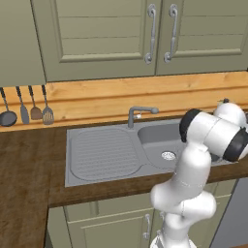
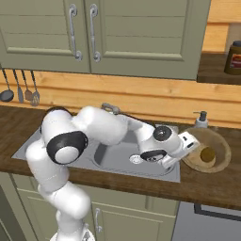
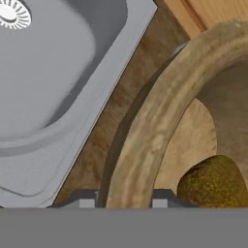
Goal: Pick the avocado from the sink and place it in the bowl. Then pick the bowl and place it in the microwave. Then close the microwave door and press the start button.
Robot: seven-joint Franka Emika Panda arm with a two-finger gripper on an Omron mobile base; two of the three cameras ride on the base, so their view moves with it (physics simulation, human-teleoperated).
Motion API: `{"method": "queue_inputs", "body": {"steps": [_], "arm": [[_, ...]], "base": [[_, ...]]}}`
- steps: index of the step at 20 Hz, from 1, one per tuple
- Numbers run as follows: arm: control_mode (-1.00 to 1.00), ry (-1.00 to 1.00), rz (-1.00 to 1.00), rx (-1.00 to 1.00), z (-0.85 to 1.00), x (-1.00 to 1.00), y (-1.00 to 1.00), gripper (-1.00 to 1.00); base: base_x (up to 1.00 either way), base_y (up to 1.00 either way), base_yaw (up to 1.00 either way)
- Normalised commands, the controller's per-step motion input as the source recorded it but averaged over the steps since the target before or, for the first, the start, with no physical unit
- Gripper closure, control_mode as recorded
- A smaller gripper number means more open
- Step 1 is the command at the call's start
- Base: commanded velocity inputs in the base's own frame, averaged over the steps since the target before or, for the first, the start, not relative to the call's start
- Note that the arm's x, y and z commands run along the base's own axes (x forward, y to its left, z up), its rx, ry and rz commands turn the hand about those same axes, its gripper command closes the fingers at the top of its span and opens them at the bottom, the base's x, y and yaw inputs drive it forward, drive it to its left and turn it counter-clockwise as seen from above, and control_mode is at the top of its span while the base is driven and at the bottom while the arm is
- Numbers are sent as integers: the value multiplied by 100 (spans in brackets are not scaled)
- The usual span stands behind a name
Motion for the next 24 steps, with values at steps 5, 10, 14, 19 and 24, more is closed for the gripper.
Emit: {"method": "queue_inputs", "body": {"steps": [5, 10, 14, 19, 24], "arm": [[-100, 18, 16, -28, 90, -50, 20, 100], [-100, 23, 11, -8, 100, -12, 6, 100], [-100, 21, 12, 0, 96, -16, 5, 100], [-100, 16, 13, 0, 64, -41, 11, 100], [-100, 10, 15, 0, 29, -49, 65, 100]], "base": [[0, 0, 0], [0, 0, 0], [0, 0, 0], [0, 0, 0], [0, 0, 0]]}}
